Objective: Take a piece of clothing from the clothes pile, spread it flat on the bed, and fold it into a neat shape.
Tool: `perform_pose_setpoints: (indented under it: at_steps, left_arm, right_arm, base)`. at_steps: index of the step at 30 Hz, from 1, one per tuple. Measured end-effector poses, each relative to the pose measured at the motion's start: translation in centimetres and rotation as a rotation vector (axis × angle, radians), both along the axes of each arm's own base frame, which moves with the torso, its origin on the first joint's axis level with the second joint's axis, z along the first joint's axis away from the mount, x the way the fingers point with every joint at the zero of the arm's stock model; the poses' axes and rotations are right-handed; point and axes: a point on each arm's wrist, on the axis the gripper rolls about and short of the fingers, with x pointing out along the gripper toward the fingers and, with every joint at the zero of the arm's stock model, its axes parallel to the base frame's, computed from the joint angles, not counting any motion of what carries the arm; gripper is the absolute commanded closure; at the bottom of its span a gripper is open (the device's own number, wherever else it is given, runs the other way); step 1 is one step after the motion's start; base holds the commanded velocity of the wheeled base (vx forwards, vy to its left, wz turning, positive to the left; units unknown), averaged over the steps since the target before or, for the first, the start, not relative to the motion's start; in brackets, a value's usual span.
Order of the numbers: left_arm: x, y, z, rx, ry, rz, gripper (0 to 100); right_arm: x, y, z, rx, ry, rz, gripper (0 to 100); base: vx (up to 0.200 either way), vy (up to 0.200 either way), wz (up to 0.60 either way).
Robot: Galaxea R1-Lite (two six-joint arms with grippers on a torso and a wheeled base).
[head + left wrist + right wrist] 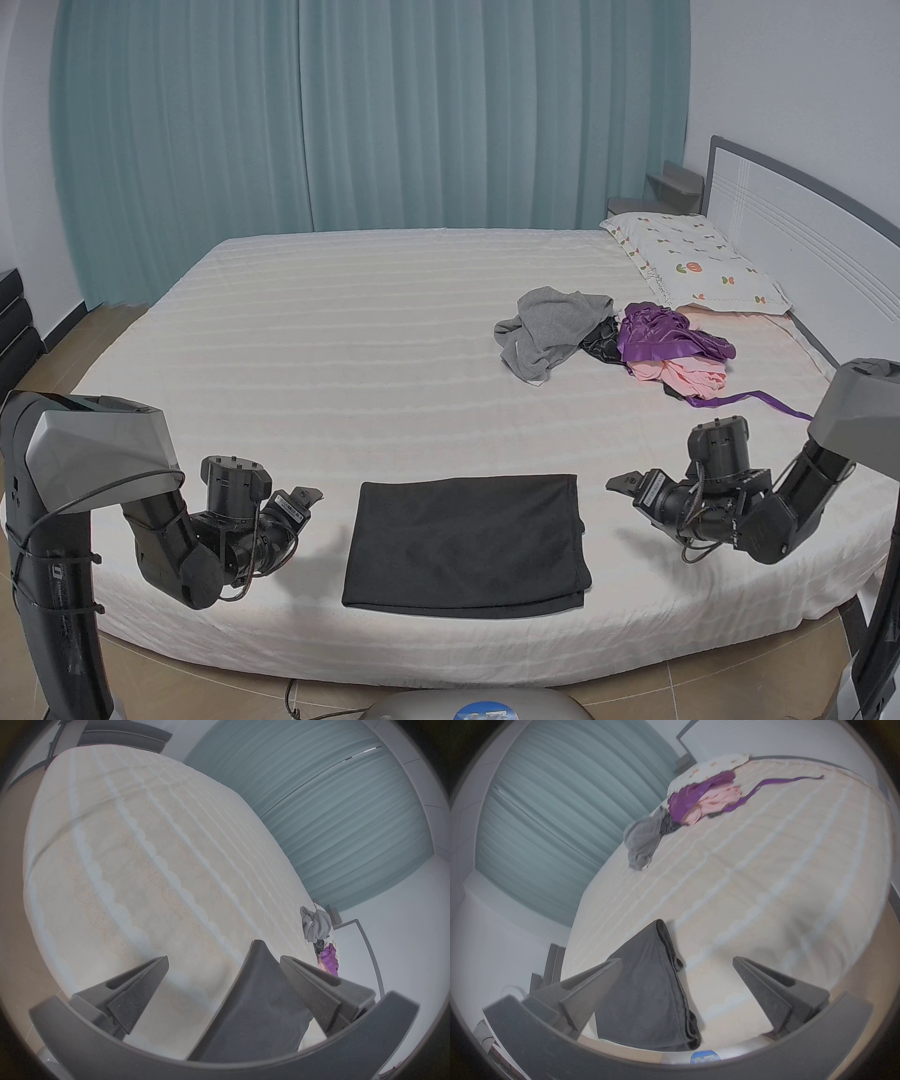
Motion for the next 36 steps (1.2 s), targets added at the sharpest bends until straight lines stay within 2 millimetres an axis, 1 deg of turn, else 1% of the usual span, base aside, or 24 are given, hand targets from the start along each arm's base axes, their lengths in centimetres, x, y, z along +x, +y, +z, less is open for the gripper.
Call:
perform_pose_setpoints:
  at_steps: [3, 7, 9, 12, 17, 21, 29, 36]
  left_arm:
    - [-0.3, -0.1, 0.0, -0.011, 0.003, -0.020, 0]
    - [-0.5, -0.2, 0.1, -0.021, 0.000, -0.037, 0]
    - [-0.6, -0.2, 0.2, -0.023, -0.003, -0.043, 0]
    - [-0.7, -0.4, 0.2, -0.026, -0.003, -0.052, 0]
    - [-0.8, -0.7, 0.2, -0.027, -0.004, -0.064, 0]
    - [-0.8, -1.1, 0.2, -0.026, -0.005, -0.077, 0]
    - [-0.3, -1.9, 0.3, 0.019, -0.038, -0.133, 0]
    - [0.2, -2.5, -0.6, 0.117, -0.051, -0.203, 0]
  right_arm:
    - [-2.0, -0.7, 0.7, 0.028, -0.038, -0.057, 0]
    - [-3.9, -1.3, 1.4, 0.098, -0.090, -0.109, 0]
    - [-4.7, -1.5, 1.4, 0.116, -0.092, -0.120, 0]
    - [-5.6, -1.9, 1.2, 0.128, -0.086, -0.128, 0]
    - [-6.0, -2.1, 0.6, 0.127, -0.055, -0.133, 0]
    - [-5.9, -2.0, 0.4, 0.140, -0.078, -0.125, 0]
    - [-6.1, -1.9, -0.2, 0.135, -0.071, -0.119, 0]
    - [-6.2, -1.9, -0.4, 0.130, -0.063, -0.117, 0]
  base:
    - [0.000, 0.000, 0.00]
    - [0.000, 0.000, 0.00]
    - [0.000, 0.000, 0.00]
    - [0.000, -0.200, 0.00]
    - [0.000, -0.200, 0.00]
    - [0.000, -0.200, 0.00]
    - [0.000, 0.000, 0.00]
    - [0.000, 0.000, 0.00]
